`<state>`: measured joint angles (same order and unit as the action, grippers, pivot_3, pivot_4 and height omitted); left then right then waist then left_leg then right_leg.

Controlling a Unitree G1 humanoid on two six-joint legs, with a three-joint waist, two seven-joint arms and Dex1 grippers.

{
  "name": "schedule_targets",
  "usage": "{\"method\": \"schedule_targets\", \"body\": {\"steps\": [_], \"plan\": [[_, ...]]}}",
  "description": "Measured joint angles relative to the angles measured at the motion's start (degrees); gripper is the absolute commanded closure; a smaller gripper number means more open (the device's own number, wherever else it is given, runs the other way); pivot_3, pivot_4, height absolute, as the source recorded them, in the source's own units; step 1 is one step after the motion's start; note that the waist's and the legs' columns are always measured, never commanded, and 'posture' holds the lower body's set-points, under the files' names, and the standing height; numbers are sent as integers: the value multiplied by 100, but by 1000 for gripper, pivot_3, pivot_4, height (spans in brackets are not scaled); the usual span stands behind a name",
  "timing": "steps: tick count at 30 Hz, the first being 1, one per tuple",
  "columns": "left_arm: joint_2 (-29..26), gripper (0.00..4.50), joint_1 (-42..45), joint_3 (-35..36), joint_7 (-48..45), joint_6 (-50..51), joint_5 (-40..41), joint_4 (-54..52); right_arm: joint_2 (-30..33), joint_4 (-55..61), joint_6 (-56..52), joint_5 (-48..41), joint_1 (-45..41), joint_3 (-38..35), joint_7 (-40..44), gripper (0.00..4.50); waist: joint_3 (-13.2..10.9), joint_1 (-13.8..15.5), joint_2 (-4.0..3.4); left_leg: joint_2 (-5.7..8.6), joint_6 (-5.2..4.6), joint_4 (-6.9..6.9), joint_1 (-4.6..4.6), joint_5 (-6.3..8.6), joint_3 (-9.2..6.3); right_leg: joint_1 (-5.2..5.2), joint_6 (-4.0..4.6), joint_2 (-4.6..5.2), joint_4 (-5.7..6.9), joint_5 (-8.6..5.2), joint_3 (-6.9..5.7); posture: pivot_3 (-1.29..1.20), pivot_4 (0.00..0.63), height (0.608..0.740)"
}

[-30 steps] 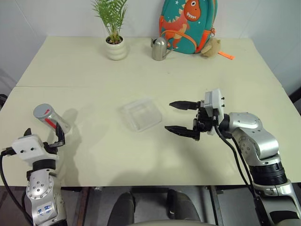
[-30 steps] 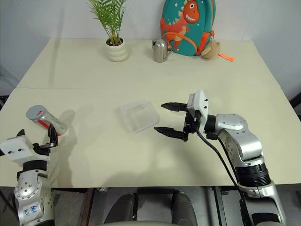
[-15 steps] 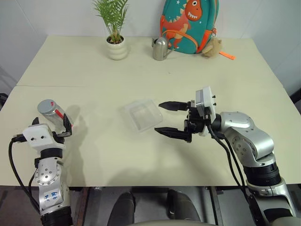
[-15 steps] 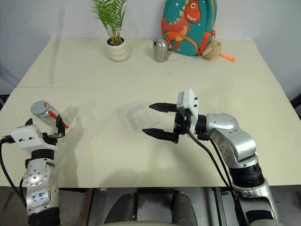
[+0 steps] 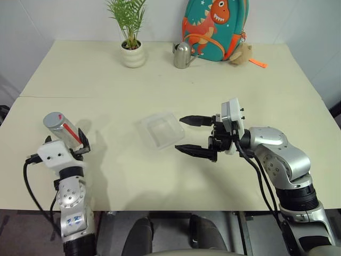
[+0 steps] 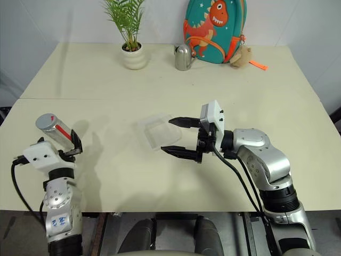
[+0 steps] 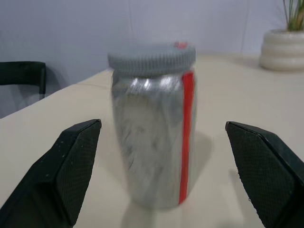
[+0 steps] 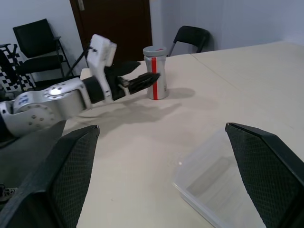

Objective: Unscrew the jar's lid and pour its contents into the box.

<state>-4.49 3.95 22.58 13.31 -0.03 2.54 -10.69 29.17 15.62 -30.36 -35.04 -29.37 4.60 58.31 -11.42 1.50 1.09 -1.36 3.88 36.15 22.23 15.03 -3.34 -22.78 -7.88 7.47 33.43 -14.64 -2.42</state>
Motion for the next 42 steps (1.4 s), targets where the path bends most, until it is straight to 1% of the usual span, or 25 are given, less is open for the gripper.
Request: {"method": "schedule_targets", "body": {"steps": [5, 13, 19, 25, 29, 36, 39, 42], "plan": [[211, 38, 452, -25, 605, 299, -198, 2, -9, 0, -23, -15, -5, 1, 15, 0, 0, -15, 0, 0, -1, -4, 0, 1, 1, -1, -1, -2, -1, 0, 0, 0, 150, 740], [214, 38, 799, -123, 1130, 530, -647, 54, -58, -1, -109, -21, -86, 4, 15, 0, 0, -9, 1, -1, 0, -2, 1, 2, 1, -1, -1, -2, -2, 0, 0, 0, 150, 740], [190, 38, 863, -105, 1371, 753, -862, 151, -69, -1, -122, -21, -105, 4, 2, 0, 0, -9, 1, -1, 1, -4, 2, 2, 1, -2, -1, -2, -4, 0, 0, 0, 150, 740], [101, 38, 940, -9, 1464, 727, -861, 572, -87, -1, -123, -20, -114, 4, -17, 0, 0, -10, 1, -1, 1, -3, 1, 2, 1, -2, -1, -3, -2, 0, 0, 0, 150, 740], [-85, 38, 1231, 70, 1514, 575, -846, 1154, -99, -5, -122, -20, -117, 4, -20, 0, 0, -10, 1, -1, 1, -2, 1, 2, 1, -2, -1, -3, -1, 0, 0, 0, 150, 740], [-310, 38, 1704, 119, 1566, 399, -825, 1820, -108, -10, -107, -15, -112, 4, -49, 0, 0, -8, 1, -1, 3, -4, 3, 3, 2, -2, -3, -3, -3, 0, 0, 0, 150, 740], [-358, 635, 1835, 114, 1567, 306, -821, 1982, -108, -10, -101, -12, -87, 3, -87, 0, 0, -9, 1, -1, 4, -4, 3, 3, 2, -3, -4, -3, -2, 1, 0, 0, 150, 740], [-361, 1586, 1851, 109, 1569, 285, -810, 2049, -107, -9, -96, -10, -36, 2, -133, 0, 0, -8, 1, -1, 4, -5, 3, 3, 2, -3, -5, -3, -2, 1, 0, 0, 150, 740]]}}
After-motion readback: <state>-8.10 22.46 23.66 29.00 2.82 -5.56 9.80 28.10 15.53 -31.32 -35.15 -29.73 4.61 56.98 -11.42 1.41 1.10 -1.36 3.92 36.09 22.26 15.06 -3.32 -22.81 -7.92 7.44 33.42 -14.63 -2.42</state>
